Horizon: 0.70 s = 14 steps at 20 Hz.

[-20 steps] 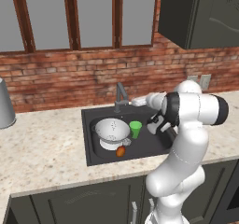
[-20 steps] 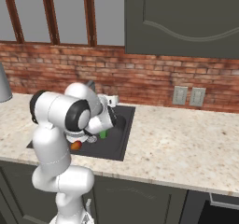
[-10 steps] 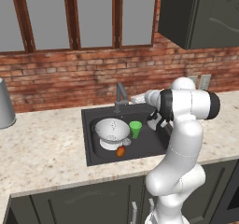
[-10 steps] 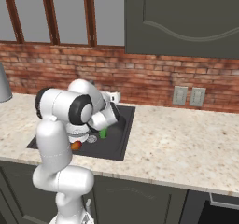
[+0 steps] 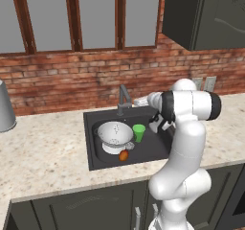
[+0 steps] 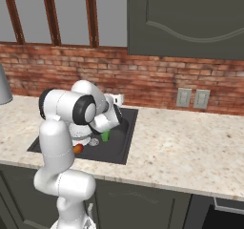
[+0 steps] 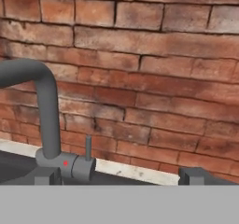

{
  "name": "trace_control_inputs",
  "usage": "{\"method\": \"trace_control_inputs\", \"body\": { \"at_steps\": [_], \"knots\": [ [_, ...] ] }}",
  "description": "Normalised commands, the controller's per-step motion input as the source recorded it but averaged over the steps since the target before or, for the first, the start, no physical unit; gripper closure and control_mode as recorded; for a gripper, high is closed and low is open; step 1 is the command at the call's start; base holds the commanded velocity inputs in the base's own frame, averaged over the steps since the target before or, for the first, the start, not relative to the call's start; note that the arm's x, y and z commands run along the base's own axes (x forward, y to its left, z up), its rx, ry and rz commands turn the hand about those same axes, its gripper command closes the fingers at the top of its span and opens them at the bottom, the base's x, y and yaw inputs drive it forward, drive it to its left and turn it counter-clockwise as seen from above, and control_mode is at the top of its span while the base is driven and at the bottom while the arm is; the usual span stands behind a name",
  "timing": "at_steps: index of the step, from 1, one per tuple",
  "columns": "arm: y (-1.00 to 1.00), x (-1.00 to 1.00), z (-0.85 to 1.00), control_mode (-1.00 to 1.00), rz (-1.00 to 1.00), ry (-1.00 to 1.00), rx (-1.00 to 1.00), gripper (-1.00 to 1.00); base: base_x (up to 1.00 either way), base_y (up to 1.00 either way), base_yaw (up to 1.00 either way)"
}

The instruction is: Pick the cup and colander and place them in the sink. Then turn on the water.

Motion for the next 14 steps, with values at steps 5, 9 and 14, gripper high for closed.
{"method": "trace_control_inputs", "body": {
  "at_steps": [5, 9, 14],
  "knots": [
    [0.00, 0.00, -0.12, -1.00, 0.00, 0.00, 0.00, -1.00, 0.00, 0.00, 0.00],
    [0.00, 0.00, -0.16, -1.00, 0.00, 0.00, 0.00, -1.00, 0.00, 0.00, 0.00],
    [0.00, 0.00, -0.19, -1.00, 0.00, -0.01, 0.00, -1.00, 0.00, 0.00, 0.00]
  ]
}}
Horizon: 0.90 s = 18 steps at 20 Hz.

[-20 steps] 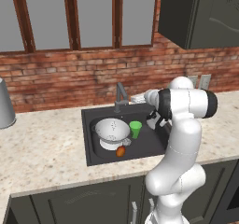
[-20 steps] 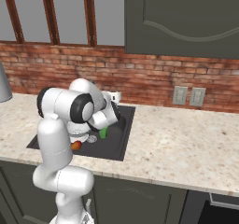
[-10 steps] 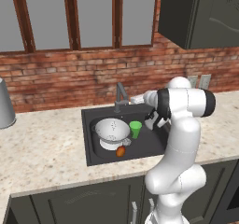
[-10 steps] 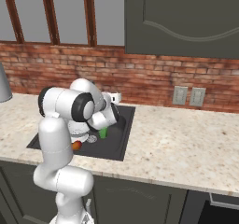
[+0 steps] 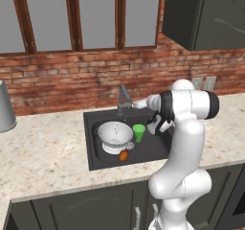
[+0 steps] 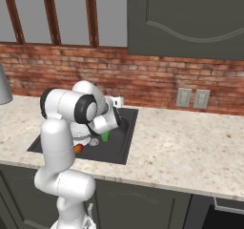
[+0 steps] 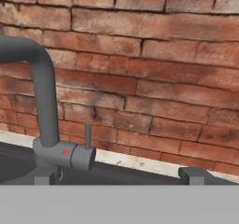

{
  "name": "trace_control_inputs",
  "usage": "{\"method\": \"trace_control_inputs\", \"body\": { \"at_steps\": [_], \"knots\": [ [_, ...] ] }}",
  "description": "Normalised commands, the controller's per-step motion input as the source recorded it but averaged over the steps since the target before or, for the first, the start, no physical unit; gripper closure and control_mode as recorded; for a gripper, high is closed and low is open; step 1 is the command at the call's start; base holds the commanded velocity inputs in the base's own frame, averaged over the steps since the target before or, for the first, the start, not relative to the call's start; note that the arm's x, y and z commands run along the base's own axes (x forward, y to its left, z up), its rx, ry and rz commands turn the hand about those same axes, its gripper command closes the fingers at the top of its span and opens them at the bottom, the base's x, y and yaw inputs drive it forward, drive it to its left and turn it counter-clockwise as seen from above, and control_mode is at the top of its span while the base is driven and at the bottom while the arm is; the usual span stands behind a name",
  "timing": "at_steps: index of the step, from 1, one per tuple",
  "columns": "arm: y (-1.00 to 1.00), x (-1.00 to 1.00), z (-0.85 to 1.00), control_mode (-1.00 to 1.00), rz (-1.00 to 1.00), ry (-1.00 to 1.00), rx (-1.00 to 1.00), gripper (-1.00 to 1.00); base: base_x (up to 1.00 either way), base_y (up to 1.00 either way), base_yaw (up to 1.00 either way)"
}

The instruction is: Pick the cup and colander and place them in the sink. Then turn on the water.

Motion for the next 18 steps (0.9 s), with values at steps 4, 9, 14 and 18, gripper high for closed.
{"method": "trace_control_inputs", "body": {
  "at_steps": [4, 9, 14, 18],
  "knots": [
    [0.00, 0.02, -0.25, -1.00, 0.00, -0.04, 0.00, -1.00, 0.00, 0.00, 0.00],
    [0.00, 0.02, -0.29, -1.00, 0.00, -0.06, 0.01, -1.00, 0.00, 0.00, 0.00],
    [0.00, 0.00, -0.28, -1.00, 0.00, -0.05, 0.01, -1.00, 0.00, 0.00, 0.00],
    [0.00, 0.00, -0.27, -1.00, 0.00, -0.05, 0.01, -1.00, 0.00, 0.00, 0.00]
  ]
}}
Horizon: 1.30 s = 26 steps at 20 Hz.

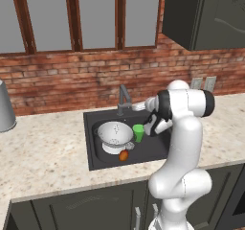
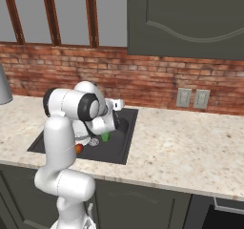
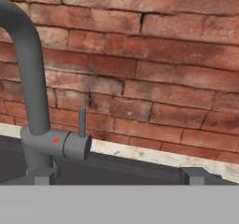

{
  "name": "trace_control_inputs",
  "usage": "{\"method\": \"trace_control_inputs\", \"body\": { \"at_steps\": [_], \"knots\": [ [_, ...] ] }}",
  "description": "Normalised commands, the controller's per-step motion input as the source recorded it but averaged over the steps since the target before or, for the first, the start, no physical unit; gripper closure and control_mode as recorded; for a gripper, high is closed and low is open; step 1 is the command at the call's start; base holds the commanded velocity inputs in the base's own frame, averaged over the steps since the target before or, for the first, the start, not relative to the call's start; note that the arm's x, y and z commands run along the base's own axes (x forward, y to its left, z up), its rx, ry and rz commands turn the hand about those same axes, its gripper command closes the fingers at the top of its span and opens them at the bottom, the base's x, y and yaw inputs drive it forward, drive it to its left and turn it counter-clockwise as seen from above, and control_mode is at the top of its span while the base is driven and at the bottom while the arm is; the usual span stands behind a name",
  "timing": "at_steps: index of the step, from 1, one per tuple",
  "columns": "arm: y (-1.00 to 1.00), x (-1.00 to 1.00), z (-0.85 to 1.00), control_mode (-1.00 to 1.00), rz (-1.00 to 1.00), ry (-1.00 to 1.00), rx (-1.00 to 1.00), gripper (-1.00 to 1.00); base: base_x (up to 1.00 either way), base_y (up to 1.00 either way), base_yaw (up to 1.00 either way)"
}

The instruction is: Pick the cup and colander and place them in the sink. Then turn on the water.

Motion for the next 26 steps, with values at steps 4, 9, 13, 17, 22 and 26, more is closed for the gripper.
{"method": "trace_control_inputs", "body": {
  "at_steps": [4, 9, 13, 17, 22, 26],
  "knots": [
    [-0.01, 0.00, -0.24, -1.00, 0.01, -0.06, 0.02, -1.00, 0.00, 0.00, 0.00],
    [-0.07, 0.02, -0.15, -1.00, 0.03, -0.07, 0.04, -1.00, 0.00, 0.00, 0.00],
    [-0.15, 0.00, -0.08, -1.00, 0.04, -0.07, 0.04, -1.00, 0.00, 0.00, 0.00],
    [-0.17, 0.00, -0.01, -1.00, 0.04, -0.05, 0.04, -1.00, 0.00, 0.00, 0.00],
    [-0.10, 0.00, -0.06, -1.00, 0.05, -0.05, 0.01, -1.00, 0.00, 0.00, 0.00],
    [-0.04, 0.00, -0.08, -1.00, 0.04, -0.04, 0.00, -1.00, 0.00, 0.00, 0.00]
  ]
}}
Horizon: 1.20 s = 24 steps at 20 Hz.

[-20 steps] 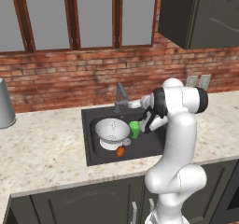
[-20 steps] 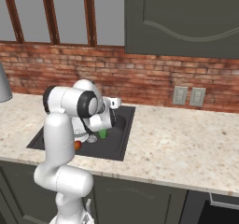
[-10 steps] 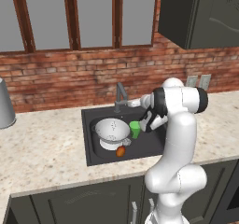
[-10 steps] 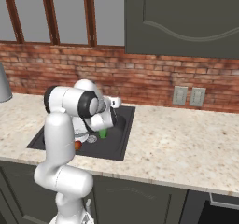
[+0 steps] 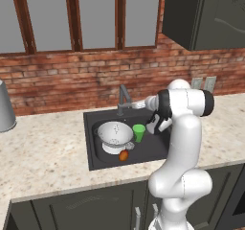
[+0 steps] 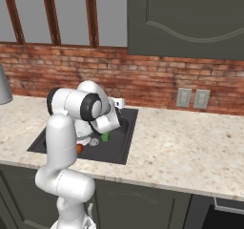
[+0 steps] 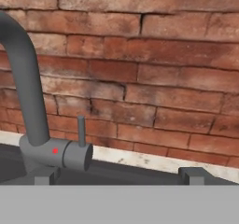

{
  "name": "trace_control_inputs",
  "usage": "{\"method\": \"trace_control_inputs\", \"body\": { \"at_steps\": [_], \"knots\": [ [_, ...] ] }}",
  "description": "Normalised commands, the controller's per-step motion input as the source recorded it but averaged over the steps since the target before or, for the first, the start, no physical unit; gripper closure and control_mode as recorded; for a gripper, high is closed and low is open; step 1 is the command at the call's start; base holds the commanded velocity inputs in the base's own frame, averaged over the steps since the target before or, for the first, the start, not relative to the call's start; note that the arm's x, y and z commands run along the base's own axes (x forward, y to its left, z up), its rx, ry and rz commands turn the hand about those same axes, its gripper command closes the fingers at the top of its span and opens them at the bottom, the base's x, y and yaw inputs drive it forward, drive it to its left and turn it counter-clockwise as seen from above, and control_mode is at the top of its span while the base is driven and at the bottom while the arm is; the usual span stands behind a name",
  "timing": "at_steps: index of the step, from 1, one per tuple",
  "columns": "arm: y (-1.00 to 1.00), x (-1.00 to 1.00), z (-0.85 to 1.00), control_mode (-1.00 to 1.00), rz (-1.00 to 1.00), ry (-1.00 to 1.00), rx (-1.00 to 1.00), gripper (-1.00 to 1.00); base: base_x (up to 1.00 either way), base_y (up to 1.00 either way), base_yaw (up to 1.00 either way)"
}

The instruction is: Pick the cup and colander and place them in the sink. Then turn on the water.

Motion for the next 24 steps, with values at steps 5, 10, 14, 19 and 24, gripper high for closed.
{"method": "trace_control_inputs", "body": {
  "at_steps": [5, 10, 14, 19, 24],
  "knots": [
    [-0.02, 0.00, -0.11, -1.00, 0.04, -0.05, 0.00, -1.00, 0.00, 0.00, 0.00],
    [0.00, 0.00, -0.05, -1.00, 0.02, -0.01, 0.00, -1.00, 0.00, 0.00, 0.00],
    [0.00, 0.00, 0.00, -1.00, 0.01, 0.00, 0.00, -1.00, 0.00, 0.00, 0.00],
    [0.00, 0.00, 0.00, -1.00, 0.00, -0.01, 0.00, -1.00, 0.00, 0.00, 0.00],
    [-0.01, 0.06, -0.06, -1.00, 0.02, -0.08, 0.00, -1.00, 0.00, 0.00, 0.00]
  ]
}}
